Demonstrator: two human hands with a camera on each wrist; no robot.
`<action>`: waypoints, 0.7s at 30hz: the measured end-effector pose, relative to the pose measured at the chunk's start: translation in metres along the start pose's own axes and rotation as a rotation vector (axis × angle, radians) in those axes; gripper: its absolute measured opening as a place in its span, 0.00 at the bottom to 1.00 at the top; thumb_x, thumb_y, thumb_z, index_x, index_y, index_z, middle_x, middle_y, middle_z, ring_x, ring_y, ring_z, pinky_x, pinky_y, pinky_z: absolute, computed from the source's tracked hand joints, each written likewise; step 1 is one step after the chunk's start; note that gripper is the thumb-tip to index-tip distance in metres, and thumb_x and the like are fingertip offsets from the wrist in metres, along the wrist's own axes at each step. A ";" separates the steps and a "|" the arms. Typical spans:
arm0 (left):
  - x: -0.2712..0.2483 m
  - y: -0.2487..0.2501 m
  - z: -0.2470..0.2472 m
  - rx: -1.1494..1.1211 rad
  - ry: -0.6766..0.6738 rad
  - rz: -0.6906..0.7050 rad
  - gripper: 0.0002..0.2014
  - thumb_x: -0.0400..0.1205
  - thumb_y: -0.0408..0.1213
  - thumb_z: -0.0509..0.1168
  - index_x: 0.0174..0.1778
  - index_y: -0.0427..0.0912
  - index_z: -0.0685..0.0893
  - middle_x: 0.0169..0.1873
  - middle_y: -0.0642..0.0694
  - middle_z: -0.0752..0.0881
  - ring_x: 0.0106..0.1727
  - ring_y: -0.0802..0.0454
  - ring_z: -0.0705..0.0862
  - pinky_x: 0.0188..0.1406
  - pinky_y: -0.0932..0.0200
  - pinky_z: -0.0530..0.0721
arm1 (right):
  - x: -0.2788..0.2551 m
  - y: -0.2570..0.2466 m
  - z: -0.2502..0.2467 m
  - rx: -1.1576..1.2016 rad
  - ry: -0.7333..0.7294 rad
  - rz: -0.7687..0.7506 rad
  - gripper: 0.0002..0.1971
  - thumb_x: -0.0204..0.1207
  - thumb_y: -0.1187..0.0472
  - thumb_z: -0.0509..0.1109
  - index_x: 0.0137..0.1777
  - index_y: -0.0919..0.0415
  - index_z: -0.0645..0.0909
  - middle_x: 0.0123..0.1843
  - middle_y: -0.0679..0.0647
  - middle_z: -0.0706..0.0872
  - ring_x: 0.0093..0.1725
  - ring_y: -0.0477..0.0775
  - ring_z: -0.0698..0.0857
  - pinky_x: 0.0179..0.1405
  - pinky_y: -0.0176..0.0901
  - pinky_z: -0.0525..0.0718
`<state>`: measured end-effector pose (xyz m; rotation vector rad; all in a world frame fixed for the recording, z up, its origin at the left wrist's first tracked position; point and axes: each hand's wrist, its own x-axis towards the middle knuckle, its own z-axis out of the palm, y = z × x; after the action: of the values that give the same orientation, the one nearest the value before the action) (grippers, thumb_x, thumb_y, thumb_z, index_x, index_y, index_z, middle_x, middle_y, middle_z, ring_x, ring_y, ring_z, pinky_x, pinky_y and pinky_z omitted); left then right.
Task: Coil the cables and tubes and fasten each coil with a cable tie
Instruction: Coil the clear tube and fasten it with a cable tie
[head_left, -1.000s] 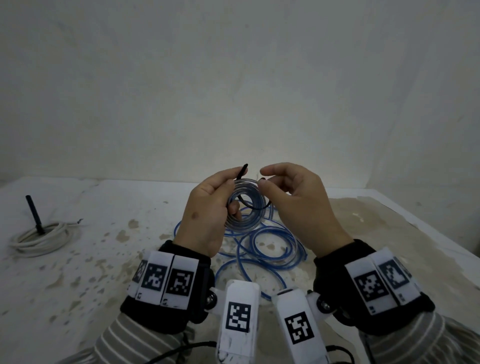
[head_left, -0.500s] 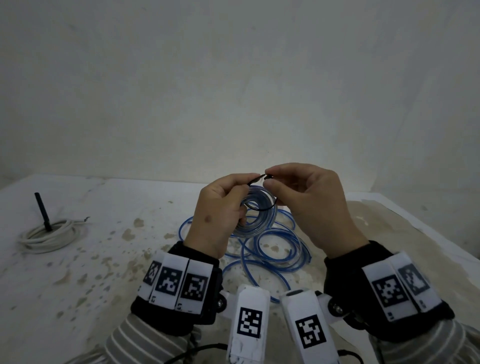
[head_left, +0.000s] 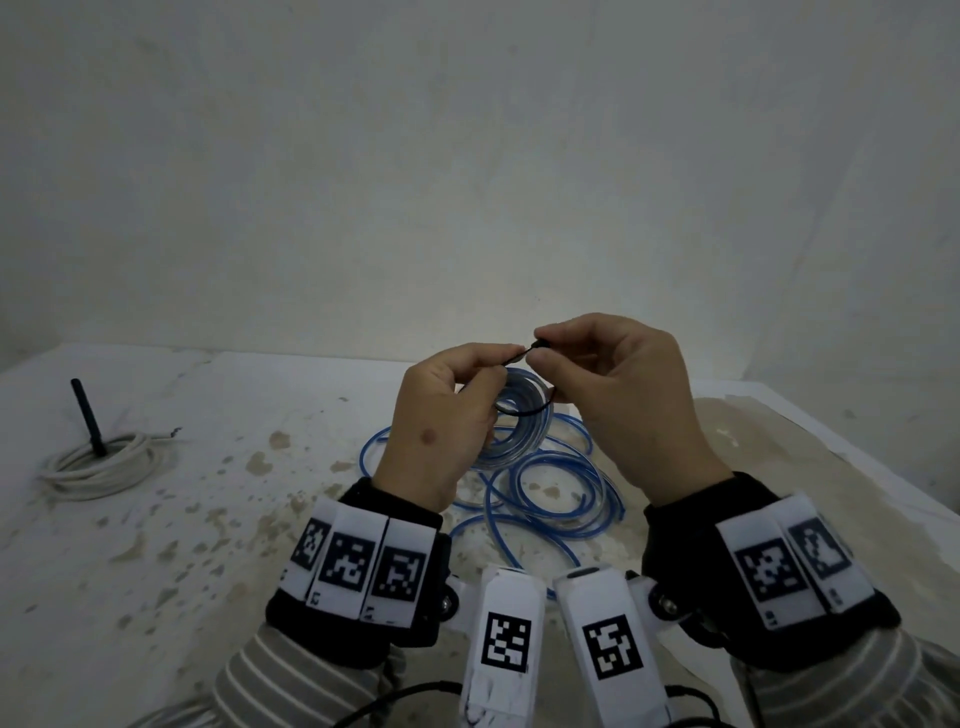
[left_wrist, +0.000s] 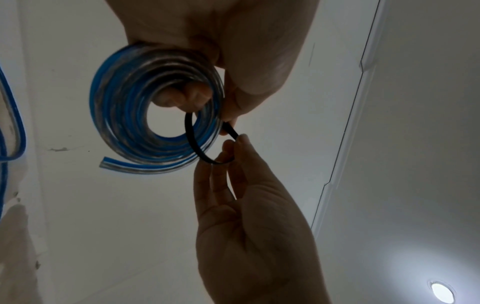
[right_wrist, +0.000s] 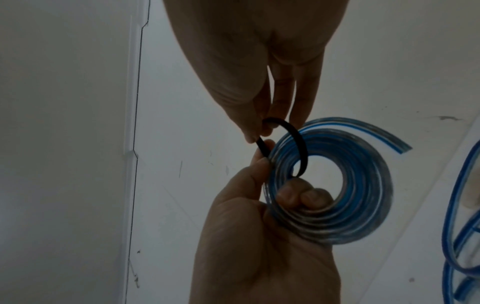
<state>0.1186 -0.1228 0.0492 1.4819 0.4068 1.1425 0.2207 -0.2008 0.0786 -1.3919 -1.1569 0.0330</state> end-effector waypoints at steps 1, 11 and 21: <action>0.000 0.000 0.000 0.013 -0.002 0.014 0.15 0.80 0.26 0.60 0.40 0.51 0.87 0.18 0.58 0.80 0.19 0.58 0.72 0.24 0.61 0.73 | 0.001 0.000 -0.001 0.001 -0.010 0.011 0.06 0.69 0.67 0.76 0.41 0.55 0.86 0.38 0.52 0.90 0.39 0.53 0.89 0.45 0.54 0.89; 0.000 0.001 -0.003 0.011 -0.066 0.012 0.09 0.79 0.26 0.63 0.45 0.43 0.86 0.28 0.47 0.82 0.18 0.58 0.71 0.23 0.62 0.71 | 0.001 -0.004 -0.003 0.019 -0.143 0.093 0.10 0.67 0.68 0.77 0.46 0.57 0.83 0.38 0.57 0.88 0.34 0.59 0.88 0.39 0.55 0.90; 0.001 -0.002 -0.002 -0.028 -0.080 -0.065 0.07 0.79 0.24 0.62 0.41 0.38 0.82 0.28 0.41 0.82 0.17 0.54 0.68 0.22 0.60 0.68 | 0.007 -0.008 -0.005 -0.083 -0.222 0.001 0.06 0.72 0.67 0.73 0.37 0.56 0.84 0.32 0.48 0.86 0.31 0.46 0.85 0.33 0.42 0.88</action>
<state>0.1179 -0.1201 0.0477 1.4742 0.3799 1.0306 0.2231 -0.2019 0.0900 -1.4894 -1.3540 0.1443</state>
